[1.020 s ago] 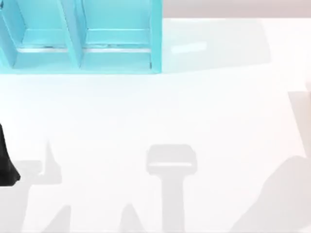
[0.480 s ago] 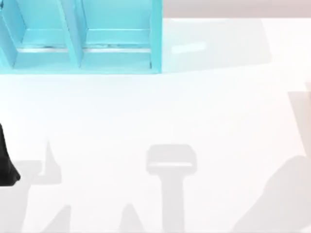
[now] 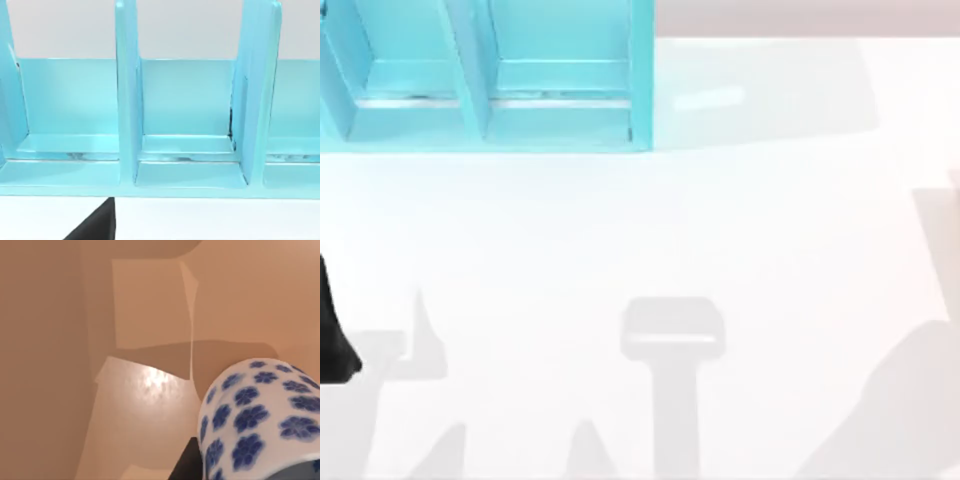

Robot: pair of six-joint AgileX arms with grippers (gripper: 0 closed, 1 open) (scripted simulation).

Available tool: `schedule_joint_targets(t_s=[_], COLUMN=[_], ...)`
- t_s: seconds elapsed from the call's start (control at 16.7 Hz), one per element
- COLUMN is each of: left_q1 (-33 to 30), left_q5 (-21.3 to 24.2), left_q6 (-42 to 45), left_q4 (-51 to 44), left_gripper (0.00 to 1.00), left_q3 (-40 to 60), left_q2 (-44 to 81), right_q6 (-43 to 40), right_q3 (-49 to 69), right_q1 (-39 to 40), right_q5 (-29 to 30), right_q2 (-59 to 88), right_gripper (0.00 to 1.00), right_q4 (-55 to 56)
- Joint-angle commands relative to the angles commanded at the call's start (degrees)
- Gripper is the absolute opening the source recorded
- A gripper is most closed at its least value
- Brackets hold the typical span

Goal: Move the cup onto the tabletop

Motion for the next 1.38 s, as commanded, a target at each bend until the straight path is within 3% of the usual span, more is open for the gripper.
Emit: schedule_joint_targets(t_s=[0.12,0.72,1.38], left_q1=[0.0,0.0,0.0], left_q5=[0.0,0.0,0.0], left_q6=[0.0,0.0,0.0], left_q4=[0.0,0.0,0.0], left_gripper=[1.0,1.0,1.0], left_q3=[0.0,0.0,0.0], left_q2=[0.0,0.0,0.0], right_q6=[0.0,0.76,15.74], right_q3=[0.0,0.46,8.12], right_q1=[0.0,0.69,15.87], right_q5=[0.0,0.02,-0.09], right_q2=[0.0,-0.58,-11.88], right_gripper=[0.0,0.0,0.0], right_q4=[0.0,-0.91,-19.91])
